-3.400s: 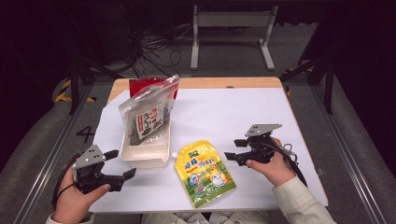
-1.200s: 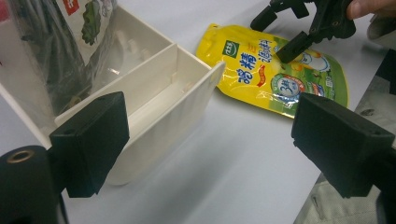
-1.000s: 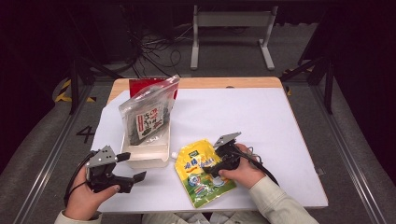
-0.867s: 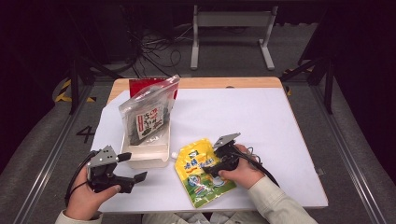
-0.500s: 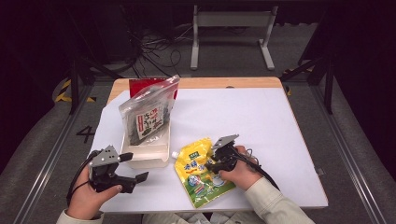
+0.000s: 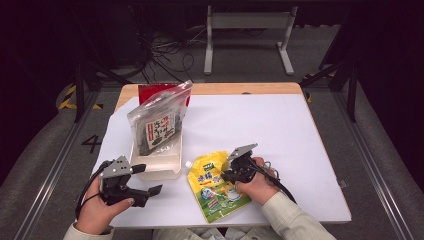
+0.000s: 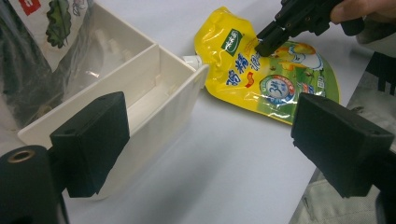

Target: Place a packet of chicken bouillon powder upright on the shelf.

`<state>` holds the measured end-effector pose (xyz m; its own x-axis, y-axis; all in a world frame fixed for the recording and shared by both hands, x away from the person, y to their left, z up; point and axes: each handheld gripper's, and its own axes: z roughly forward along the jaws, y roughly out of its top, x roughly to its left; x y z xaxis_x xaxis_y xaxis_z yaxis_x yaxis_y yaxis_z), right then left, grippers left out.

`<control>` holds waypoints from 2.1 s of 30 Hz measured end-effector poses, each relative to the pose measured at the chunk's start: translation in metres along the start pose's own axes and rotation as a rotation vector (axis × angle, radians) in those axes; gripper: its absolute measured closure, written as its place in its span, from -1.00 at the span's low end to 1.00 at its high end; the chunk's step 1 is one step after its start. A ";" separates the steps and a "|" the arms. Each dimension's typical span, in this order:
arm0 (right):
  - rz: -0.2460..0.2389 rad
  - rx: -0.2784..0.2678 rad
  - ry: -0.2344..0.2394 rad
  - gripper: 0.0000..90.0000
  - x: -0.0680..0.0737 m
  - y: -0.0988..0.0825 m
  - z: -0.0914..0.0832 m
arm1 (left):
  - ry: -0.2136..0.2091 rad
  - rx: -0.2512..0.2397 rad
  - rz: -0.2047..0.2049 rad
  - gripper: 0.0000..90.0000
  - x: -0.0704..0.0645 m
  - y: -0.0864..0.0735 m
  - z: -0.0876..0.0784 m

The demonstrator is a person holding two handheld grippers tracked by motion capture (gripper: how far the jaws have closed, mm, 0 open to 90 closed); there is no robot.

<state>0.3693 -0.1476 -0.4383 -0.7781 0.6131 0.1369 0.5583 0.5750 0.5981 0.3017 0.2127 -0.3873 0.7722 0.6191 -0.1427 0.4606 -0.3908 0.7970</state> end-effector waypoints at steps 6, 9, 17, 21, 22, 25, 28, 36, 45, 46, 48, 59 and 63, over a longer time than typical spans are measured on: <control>-0.004 -0.016 -0.012 0.85 0.000 -0.002 -0.011 | -0.008 -0.007 -0.002 -0.72 -0.002 0.001 0.004; -0.013 -0.047 -0.023 0.86 0.002 -0.001 -0.023 | -0.013 -0.012 0.000 -0.72 -0.004 0.002 0.005; -0.031 -0.132 -0.053 0.86 0.006 0.002 -0.051 | -0.028 -0.033 -0.012 -0.69 -0.007 0.004 0.013; -0.033 -0.170 -0.057 0.86 0.009 0.004 -0.063 | -0.032 -0.046 -0.013 -0.64 -0.010 0.006 0.017; -0.037 -0.178 -0.059 0.86 0.009 0.004 -0.065 | -0.034 -0.052 -0.025 -0.64 -0.011 0.006 0.018; -0.047 -0.210 -0.061 0.86 0.013 0.006 -0.074 | -0.039 -0.064 -0.033 -0.63 -0.013 0.007 0.021; -0.065 -0.245 -0.067 0.86 0.020 0.008 -0.081 | -0.054 -0.073 -0.039 -0.62 -0.015 0.008 0.024; -0.099 -0.303 -0.084 0.86 0.030 0.011 -0.090 | -0.139 -0.098 -0.064 -0.57 -0.028 0.012 0.044; -0.114 -0.327 -0.090 0.85 0.037 0.013 -0.093 | -0.205 -0.093 -0.082 -0.57 -0.036 0.019 0.062; -0.115 -0.327 -0.089 0.85 0.038 0.013 -0.093 | -0.215 -0.092 -0.090 -0.57 -0.038 0.020 0.064; -0.117 -0.331 -0.091 0.85 0.039 0.013 -0.093 | -0.228 -0.091 -0.089 -0.58 -0.040 0.022 0.069; -0.123 -0.351 -0.086 0.85 0.044 0.014 -0.094 | -0.290 -0.087 -0.107 -0.60 -0.053 0.027 0.091; -0.123 -0.355 -0.078 0.85 0.045 0.014 -0.093 | -0.306 -0.108 -0.109 -0.55 -0.056 0.027 0.098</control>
<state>0.3153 -0.1624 -0.3505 -0.8015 0.5980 -0.0053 0.3166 0.4318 0.8446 0.3138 0.1011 -0.4152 0.8241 0.4140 -0.3865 0.5111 -0.2496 0.8225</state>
